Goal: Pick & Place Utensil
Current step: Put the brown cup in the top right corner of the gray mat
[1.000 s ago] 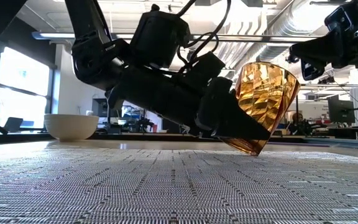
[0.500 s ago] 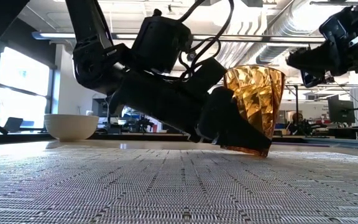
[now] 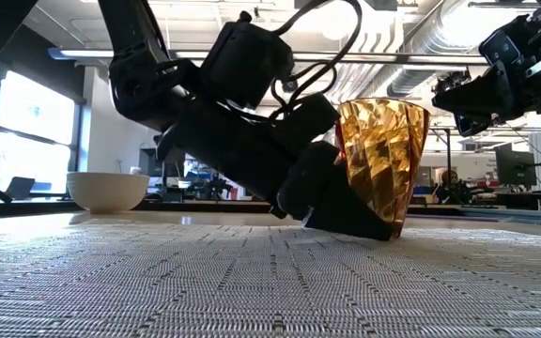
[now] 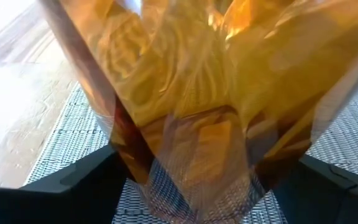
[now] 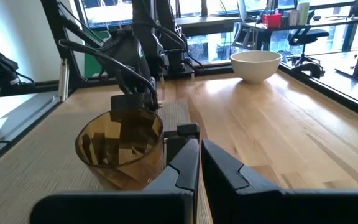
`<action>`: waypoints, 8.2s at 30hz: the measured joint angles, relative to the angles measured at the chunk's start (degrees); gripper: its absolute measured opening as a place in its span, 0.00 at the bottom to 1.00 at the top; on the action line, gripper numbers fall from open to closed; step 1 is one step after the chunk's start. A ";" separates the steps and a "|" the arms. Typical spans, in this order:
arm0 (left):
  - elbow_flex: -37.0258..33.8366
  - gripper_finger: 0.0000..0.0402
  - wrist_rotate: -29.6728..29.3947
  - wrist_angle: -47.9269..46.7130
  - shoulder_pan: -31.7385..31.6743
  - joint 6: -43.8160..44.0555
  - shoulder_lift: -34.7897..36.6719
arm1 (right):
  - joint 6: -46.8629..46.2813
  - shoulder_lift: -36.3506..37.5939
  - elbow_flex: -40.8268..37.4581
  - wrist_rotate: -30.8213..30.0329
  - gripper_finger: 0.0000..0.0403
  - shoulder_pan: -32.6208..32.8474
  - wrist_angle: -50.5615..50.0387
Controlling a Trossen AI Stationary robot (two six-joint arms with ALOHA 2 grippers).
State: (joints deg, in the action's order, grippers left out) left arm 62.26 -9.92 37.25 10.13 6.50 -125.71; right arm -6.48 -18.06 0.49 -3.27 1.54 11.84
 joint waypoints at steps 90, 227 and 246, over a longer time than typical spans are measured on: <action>-0.08 0.96 -5.38 -7.97 1.51 1.38 2.97 | -1.14 0.04 -0.01 2.45 0.03 0.00 -2.54; 2.93 0.92 -11.71 -26.57 5.30 8.33 6.68 | -5.14 -59.95 12.20 -7.07 0.47 11.76 26.00; 2.86 0.90 -11.31 -28.58 5.40 8.31 8.09 | -7.49 -60.38 12.17 -4.86 0.47 11.76 24.04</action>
State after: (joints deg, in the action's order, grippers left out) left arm 65.12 -21.23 8.67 15.53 14.81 -117.62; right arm -13.97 -78.45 12.67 -8.13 13.30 35.88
